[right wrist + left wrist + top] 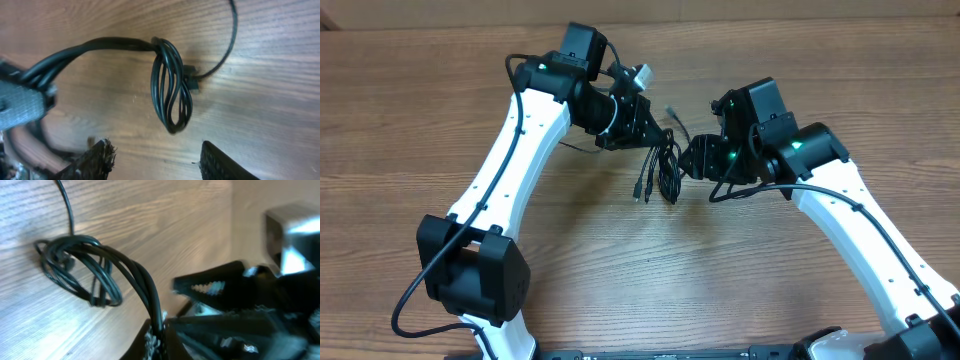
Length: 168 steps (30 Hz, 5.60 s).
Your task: Untangle cables
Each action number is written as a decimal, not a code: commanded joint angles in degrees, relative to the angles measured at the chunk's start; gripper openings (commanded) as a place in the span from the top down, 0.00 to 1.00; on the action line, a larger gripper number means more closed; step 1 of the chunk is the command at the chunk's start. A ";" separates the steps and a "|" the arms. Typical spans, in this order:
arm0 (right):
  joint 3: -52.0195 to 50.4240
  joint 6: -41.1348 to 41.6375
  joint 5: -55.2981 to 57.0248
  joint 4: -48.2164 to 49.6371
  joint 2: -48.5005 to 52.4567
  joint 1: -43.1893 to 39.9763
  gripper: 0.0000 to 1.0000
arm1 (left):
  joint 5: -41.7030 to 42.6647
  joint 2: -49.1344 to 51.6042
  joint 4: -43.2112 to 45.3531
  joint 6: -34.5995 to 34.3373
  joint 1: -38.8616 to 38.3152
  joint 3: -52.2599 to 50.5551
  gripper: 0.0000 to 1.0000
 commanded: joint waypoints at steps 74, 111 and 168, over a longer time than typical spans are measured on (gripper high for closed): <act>-1.53 24.26 11.39 0.26 6.95 6.58 0.32 | -10.91 12.81 -17.66 24.13 -1.51 13.07 0.45; 6.97 3.26 7.80 -13.92 5.33 -12.68 0.25 | -42.16 22.73 8.35 10.47 -7.96 -0.24 0.61; 6.23 10.91 8.79 -3.04 13.07 -5.03 0.47 | 39.54 6.36 -7.45 17.64 -0.76 9.11 0.96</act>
